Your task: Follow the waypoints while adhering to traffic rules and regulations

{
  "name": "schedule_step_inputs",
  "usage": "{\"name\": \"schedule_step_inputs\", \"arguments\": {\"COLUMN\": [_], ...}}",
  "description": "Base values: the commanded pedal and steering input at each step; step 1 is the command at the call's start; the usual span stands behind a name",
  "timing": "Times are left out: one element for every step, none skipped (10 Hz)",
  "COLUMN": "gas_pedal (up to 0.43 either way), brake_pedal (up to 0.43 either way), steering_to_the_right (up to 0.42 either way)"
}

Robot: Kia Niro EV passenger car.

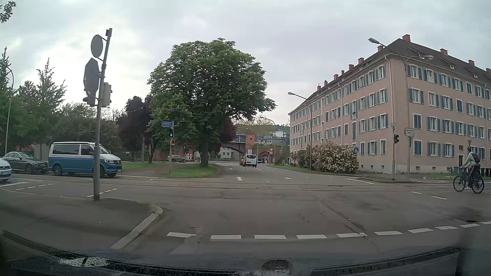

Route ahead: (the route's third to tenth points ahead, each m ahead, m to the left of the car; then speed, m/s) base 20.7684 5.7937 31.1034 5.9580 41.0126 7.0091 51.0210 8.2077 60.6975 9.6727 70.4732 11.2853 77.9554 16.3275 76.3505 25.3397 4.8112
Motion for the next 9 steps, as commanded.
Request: {"name": "schedule_step_inputs", "arguments": {"gas_pedal": [0.370, 0.358, 0.350, 0.331, 0.299, 0.287, 0.287, 0.287, 0.268], "brake_pedal": [0.000, 0.000, 0.000, 0.000, 0.000, 0.000, 0.000, 0.000, 0.000], "steering_to_the_right": [-0.006, -0.010, -0.014, -0.014, -0.015, -0.015, -0.014, -0.016, -0.019]}}
